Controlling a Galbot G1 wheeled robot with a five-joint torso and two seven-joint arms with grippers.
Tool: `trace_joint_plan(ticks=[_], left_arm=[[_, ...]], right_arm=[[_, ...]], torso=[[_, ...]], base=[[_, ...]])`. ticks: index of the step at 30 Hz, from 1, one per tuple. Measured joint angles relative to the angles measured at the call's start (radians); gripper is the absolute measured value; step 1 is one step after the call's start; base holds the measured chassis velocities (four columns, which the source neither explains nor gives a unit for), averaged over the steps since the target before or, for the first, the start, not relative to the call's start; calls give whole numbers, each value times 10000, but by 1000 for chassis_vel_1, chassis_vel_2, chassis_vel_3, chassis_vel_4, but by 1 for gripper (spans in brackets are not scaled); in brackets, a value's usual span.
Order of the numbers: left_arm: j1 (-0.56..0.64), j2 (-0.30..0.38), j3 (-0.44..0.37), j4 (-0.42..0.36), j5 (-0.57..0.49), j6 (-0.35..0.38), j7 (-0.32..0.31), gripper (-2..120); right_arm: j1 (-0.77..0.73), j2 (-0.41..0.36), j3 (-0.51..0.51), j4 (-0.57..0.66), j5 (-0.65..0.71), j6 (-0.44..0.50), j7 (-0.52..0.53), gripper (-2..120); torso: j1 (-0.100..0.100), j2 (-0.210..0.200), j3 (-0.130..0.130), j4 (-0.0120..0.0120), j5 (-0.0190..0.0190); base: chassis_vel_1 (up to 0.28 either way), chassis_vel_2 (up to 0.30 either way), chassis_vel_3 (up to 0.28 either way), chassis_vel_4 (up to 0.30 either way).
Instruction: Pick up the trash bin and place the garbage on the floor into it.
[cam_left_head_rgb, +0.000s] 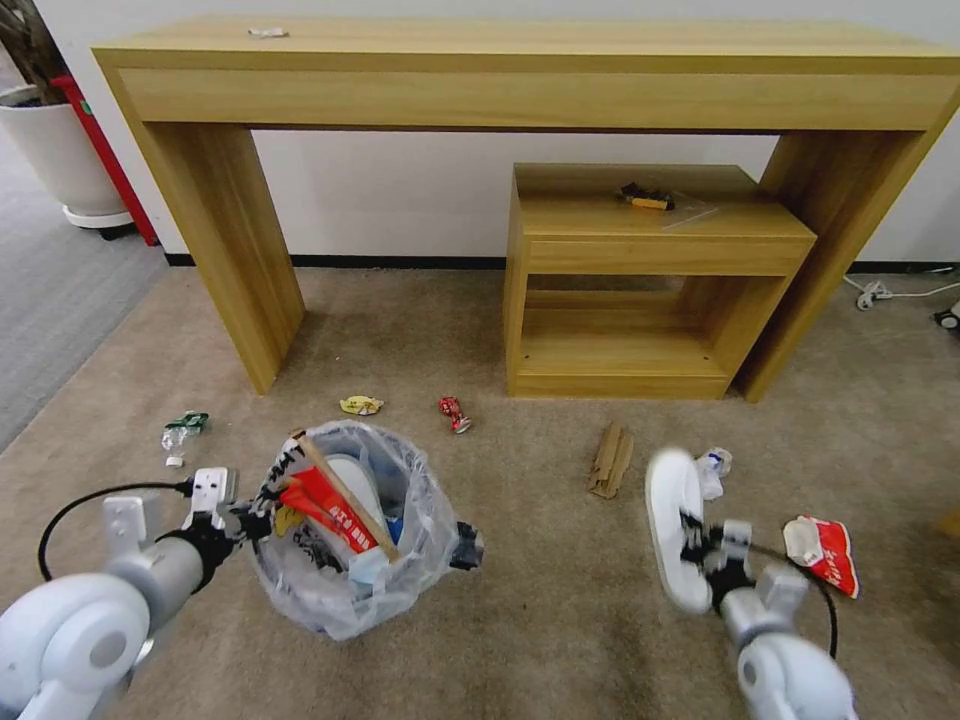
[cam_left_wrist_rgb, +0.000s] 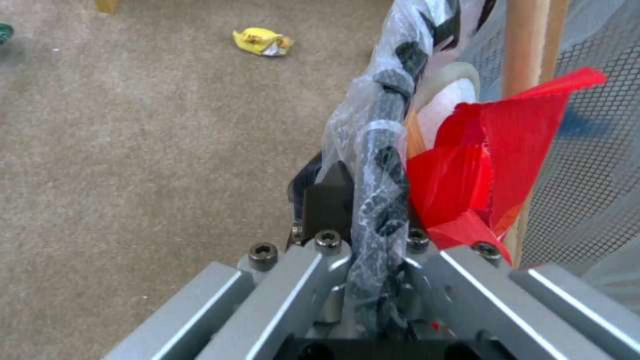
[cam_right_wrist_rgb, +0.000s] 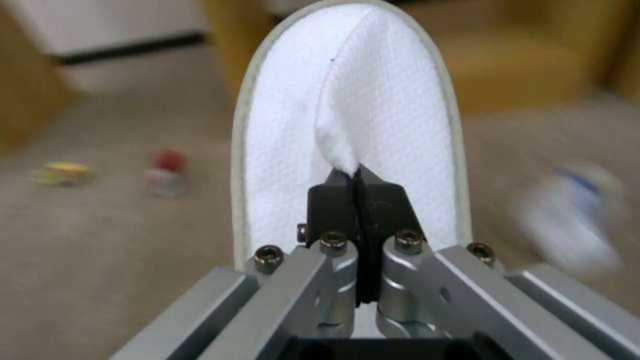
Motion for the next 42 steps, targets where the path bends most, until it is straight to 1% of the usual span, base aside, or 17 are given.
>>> trace_joint_plan(ticks=[1,3,4,5,8,9,12,13,15,17,19,20,23,24,27,34,42], left_arm=[[0,0,0,0,0,0,0,0],[-272,96,267,252,-40,-1,-165,0],[-545,199,630,440,-90,0,-288,0],[-545,199,630,440,-90,0,-288,0],[-1258,491,1718,870,-297,0,-517,0],[-1258,491,1718,870,-297,0,-517,0],[-2121,704,2749,1233,-764,0,-836,0],[-2121,704,2749,1233,-764,0,-836,0],[-2834,745,3346,1474,-1038,-1,-1029,0],[-3180,755,3597,1586,-1148,-1,-1112,0],[-3837,763,4149,1802,-1414,-4,-1287,0],[-3837,763,4149,1802,-1414,-4,-1287,0],[-4858,644,5148,2049,-2282,-3,-1808,0],[-4858,644,5148,2049,-2282,-3,-1808,0],[-5170,507,5587,2130,-2446,-3,-1917,0],[-5019,618,5494,2001,-2450,-3,-1924,0],[-4868,846,5105,1784,-2605,-3,-1947,0]], right_arm=[[0,0,0,0,0,0,0,0],[722,-592,-695,252,325,-212,-230,0],[1071,-962,-968,380,466,-273,-395,0],[1071,-962,-968,380,466,-273,-395,0],[1987,-1789,-1604,778,938,-472,-745,0],[1987,-1789,-1604,778,938,-472,-745,0],[2999,-2348,-2419,1081,1433,-555,-1098,0],[2999,-2348,-2419,1081,1433,-555,-1098,0],[3609,-2477,-3125,1196,1675,-603,-1231,0],[3882,-2474,-3499,1226,1772,-625,-1242,0],[4422,-2300,-4257,1233,1926,-669,-1222,0],[4422,-2300,-4257,1233,1926,-669,-1222,0],[5472,-1499,-5607,994,1964,-725,-1071,0],[5472,-1499,-5607,994,1964,-725,-1071,0],[6285,-778,-6513,809,1979,-825,-914,0],[6563,-245,-7302,456,1864,-849,-720,0],[5944,-266,-7467,310,1586,-790,-577,0]], torso=[[0,0,0,0,0],[-1,0,-1,14,2],[0,0,-1,12,3],[0,0,-1,12,3],[0,0,0,2,-4],[0,0,0,2,-4],[0,0,0,4,-3],[0,0,0,4,-3],[0,0,0,4,-3],[0,0,0,3,-2],[0,0,0,1,-2],[0,0,0,1,-2],[1,0,0,2,-3],[1,0,0,2,-3],[0,0,0,4,-4],[-1,0,-1,6,-6],[-1,0,-2,3,-2]], base=[[0,0,0,0],[0,0,0,0],[0,0,0,0],[0,0,0,0],[0,0,0,0],[0,0,0,0],[0,0,0,0],[0,0,0,0],[0,0,0,0],[0,0,0,0],[0,0,0,0],[0,0,0,0],[0,0,0,0],[0,0,0,0],[0,0,0,0],[0,0,0,0],[0,0,0,0]])
